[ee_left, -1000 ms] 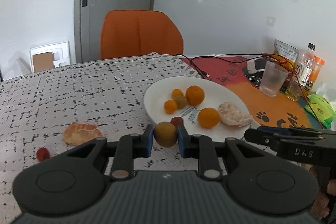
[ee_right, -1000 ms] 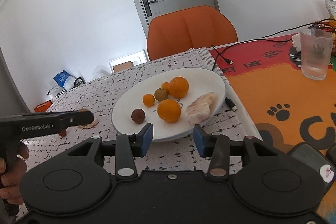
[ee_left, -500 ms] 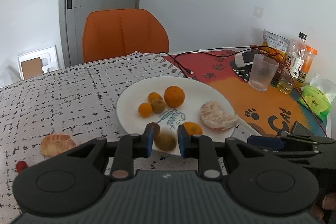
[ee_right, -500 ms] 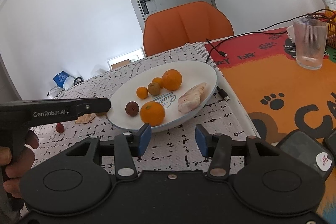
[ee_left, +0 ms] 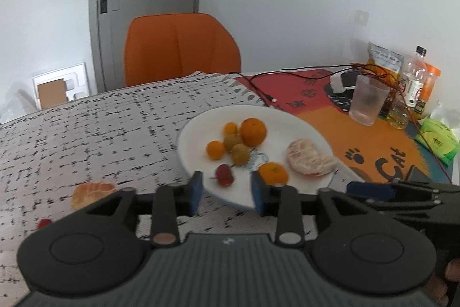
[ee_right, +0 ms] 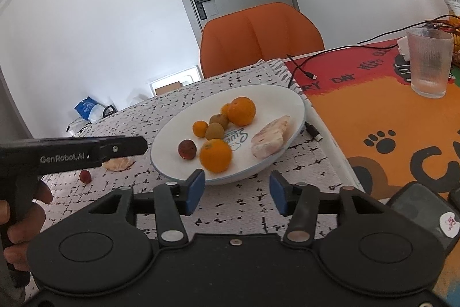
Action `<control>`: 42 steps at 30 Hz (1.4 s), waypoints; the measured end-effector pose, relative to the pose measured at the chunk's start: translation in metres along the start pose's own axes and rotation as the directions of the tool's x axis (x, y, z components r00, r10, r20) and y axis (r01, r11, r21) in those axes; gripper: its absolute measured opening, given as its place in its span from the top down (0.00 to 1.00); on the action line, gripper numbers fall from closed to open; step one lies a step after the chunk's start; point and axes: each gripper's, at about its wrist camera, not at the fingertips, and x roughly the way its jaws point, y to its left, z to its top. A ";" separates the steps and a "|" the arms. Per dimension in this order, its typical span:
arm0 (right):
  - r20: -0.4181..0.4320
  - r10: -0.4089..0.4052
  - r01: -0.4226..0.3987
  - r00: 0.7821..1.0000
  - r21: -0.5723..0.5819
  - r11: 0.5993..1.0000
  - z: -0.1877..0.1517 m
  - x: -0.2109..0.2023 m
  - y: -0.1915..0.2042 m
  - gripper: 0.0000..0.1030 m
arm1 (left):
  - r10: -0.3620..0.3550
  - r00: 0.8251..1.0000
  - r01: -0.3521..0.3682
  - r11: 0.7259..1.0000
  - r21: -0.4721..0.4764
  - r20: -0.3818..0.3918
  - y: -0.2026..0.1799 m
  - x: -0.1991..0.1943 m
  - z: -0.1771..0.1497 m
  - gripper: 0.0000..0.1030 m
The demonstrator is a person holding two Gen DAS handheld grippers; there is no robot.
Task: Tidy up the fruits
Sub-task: 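Withdraw both open grippers toward the pomelo segment and red plum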
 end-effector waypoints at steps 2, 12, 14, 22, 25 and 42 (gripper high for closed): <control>0.004 0.002 -0.002 1.000 -0.007 1.000 0.001 0.001 0.004 0.45 | 0.020 1.000 -0.020 1.000 -0.001 0.011 0.007 -0.006 -0.003 0.41; 0.006 0.018 -0.018 1.000 -0.034 0.999 0.004 0.006 0.022 0.38 | 0.108 0.994 -0.107 0.993 -0.039 0.022 0.041 -0.028 -0.011 0.15; 0.012 0.015 -0.015 1.000 -0.038 0.999 0.004 0.006 0.026 0.33 | 0.118 0.993 -0.117 0.991 -0.057 0.012 0.048 -0.031 -0.013 0.15; 0.033 0.031 -0.028 0.999 -0.084 0.996 0.006 0.010 0.047 0.05 | 0.172 0.985 -0.170 0.982 -0.087 0.013 0.073 -0.045 -0.023 0.05; 0.040 0.041 -0.037 0.998 -0.098 0.995 0.006 0.012 0.055 0.00 | 0.184 0.983 -0.181 0.980 -0.087 0.028 0.079 -0.052 -0.028 0.00; 0.013 0.095 -0.091 0.995 -0.167 0.982 0.006 0.027 0.094 0.00 | 0.244 0.970 -0.241 0.959 -0.151 0.003 0.114 -0.063 -0.042 0.00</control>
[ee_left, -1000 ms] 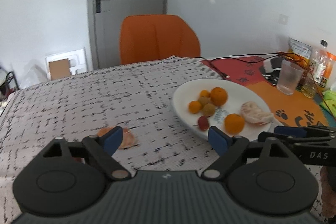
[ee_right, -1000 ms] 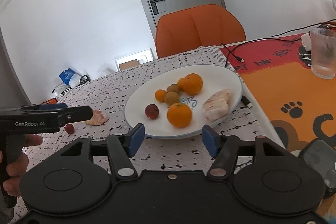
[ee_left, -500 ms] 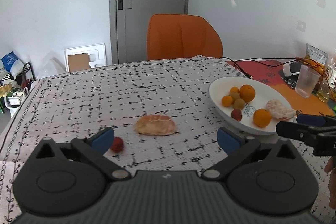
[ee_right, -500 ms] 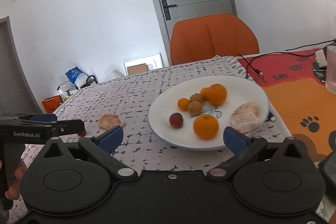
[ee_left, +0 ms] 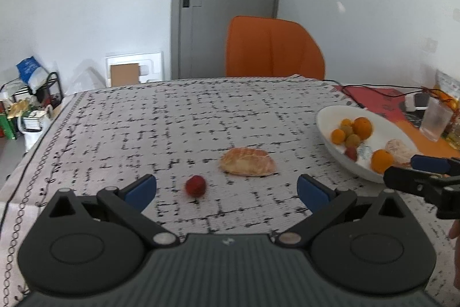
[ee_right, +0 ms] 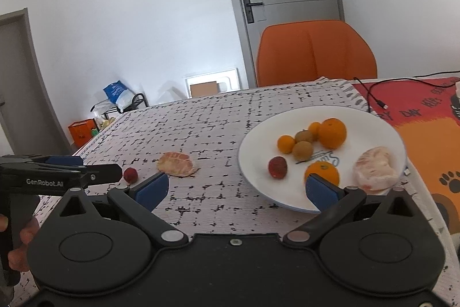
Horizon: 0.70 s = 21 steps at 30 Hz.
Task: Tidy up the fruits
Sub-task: 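Withdraw both open grippers toward the pomelo segment and red plum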
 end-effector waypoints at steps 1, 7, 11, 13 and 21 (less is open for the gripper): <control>-0.002 0.003 -0.003 1.000 -0.003 1.000 0.000 0.001 0.002 0.00 | 0.004 1.000 -0.004 1.000 -0.007 -0.006 0.003 0.001 -0.001 0.00; -0.014 0.012 -0.012 1.000 -0.029 0.999 0.002 0.012 0.012 0.02 | 0.028 1.000 -0.028 0.999 -0.018 -0.007 0.015 0.003 -0.004 0.00; -0.029 0.032 -0.033 0.999 -0.039 0.999 0.004 0.020 0.018 0.10 | 0.014 1.000 -0.014 0.999 -0.034 -0.006 0.022 0.005 -0.004 0.02; -0.034 0.040 -0.041 0.999 -0.048 0.998 0.006 0.025 0.020 0.15 | 0.011 1.000 -0.011 0.999 -0.035 -0.003 0.024 0.008 -0.005 0.02; -0.059 0.065 -0.069 0.996 -0.066 0.995 0.007 0.038 0.031 0.24 | -0.004 1.000 0.003 0.998 -0.063 -0.018 0.032 0.022 -0.006 0.22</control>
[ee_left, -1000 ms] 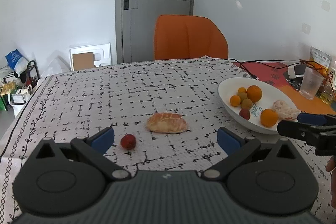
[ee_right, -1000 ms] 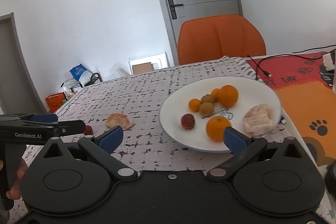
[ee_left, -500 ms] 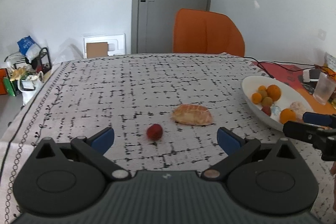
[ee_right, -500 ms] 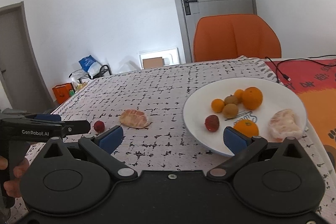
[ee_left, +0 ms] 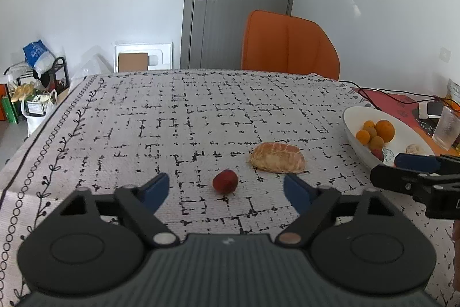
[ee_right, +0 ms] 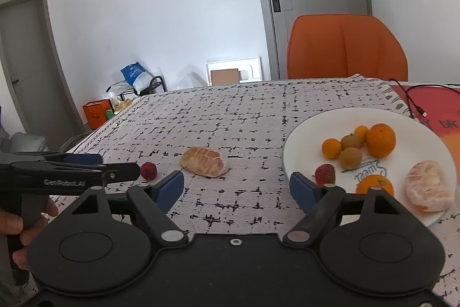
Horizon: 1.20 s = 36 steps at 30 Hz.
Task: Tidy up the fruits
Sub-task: 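Withdraw both open grippers toward the pomelo segment and red plum, then grasp the red plum with the left gripper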
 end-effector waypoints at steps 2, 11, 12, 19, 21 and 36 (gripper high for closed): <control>-0.006 0.004 -0.004 1.000 -0.001 1.000 0.000 0.003 0.001 0.27 | -0.006 1.000 0.006 1.000 -0.003 -0.008 0.002 0.004 -0.001 0.28; -0.036 0.008 -0.008 0.999 -0.020 1.000 0.001 0.019 0.005 0.40 | -0.036 0.998 0.036 0.999 -0.003 -0.043 0.005 0.025 -0.003 0.43; -0.038 0.009 -0.010 0.999 -0.024 1.000 0.002 0.020 0.005 0.41 | -0.039 0.998 0.039 0.999 -0.002 -0.047 0.005 0.028 -0.003 0.45; -0.051 0.017 -0.019 0.999 -0.030 0.999 0.004 0.029 0.007 0.42 | -0.028 0.998 0.028 1.000 0.007 -0.065 0.006 0.041 -0.004 0.78; -0.055 0.020 -0.022 0.998 -0.034 0.999 0.004 0.032 0.007 0.42 | -0.037 0.997 0.036 0.999 -0.006 -0.063 0.009 0.041 -0.003 0.78; -0.089 0.064 -0.070 0.994 -0.075 0.995 0.010 0.061 0.020 0.42 | 0.007 0.999 -0.010 0.998 -0.058 -0.046 0.031 0.022 -0.005 0.78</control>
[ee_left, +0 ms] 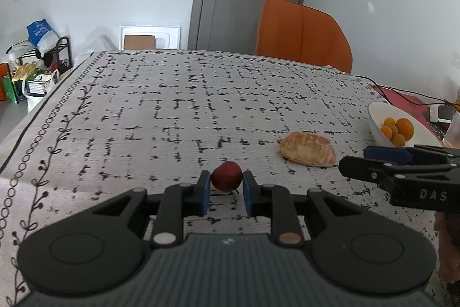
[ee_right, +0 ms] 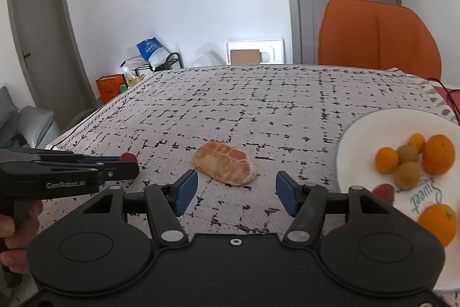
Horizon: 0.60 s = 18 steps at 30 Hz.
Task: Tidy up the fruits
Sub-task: 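Grasp the red plum with the left gripper, then grasp the peeled pomelo segment with the right gripper while the left holds the plum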
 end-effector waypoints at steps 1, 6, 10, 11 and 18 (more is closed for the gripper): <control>-0.001 0.002 -0.002 1.000 -0.007 1.000 0.001 0.002 0.001 0.42 | 0.003 1.000 -0.003 1.000 -0.003 0.002 0.002 -0.001 0.000 0.78; -0.010 0.005 -0.006 1.000 -0.043 0.999 0.009 0.014 0.006 0.41 | 0.018 1.000 -0.018 1.000 -0.020 0.007 0.010 -0.006 -0.001 0.78; -0.020 0.000 -0.001 1.000 -0.074 0.997 0.014 0.024 0.010 0.41 | 0.027 1.000 -0.026 0.999 -0.035 0.009 0.017 -0.008 -0.002 0.78; -0.024 -0.003 0.001 1.000 -0.081 0.997 0.014 0.026 0.011 0.41 | 0.029 1.000 -0.028 0.999 -0.037 0.010 0.019 -0.008 -0.002 0.78; -0.037 -0.006 0.001 0.999 -0.125 0.992 0.024 0.042 0.015 0.41 | 0.039 0.999 -0.038 0.998 -0.053 0.014 0.028 -0.012 -0.003 0.78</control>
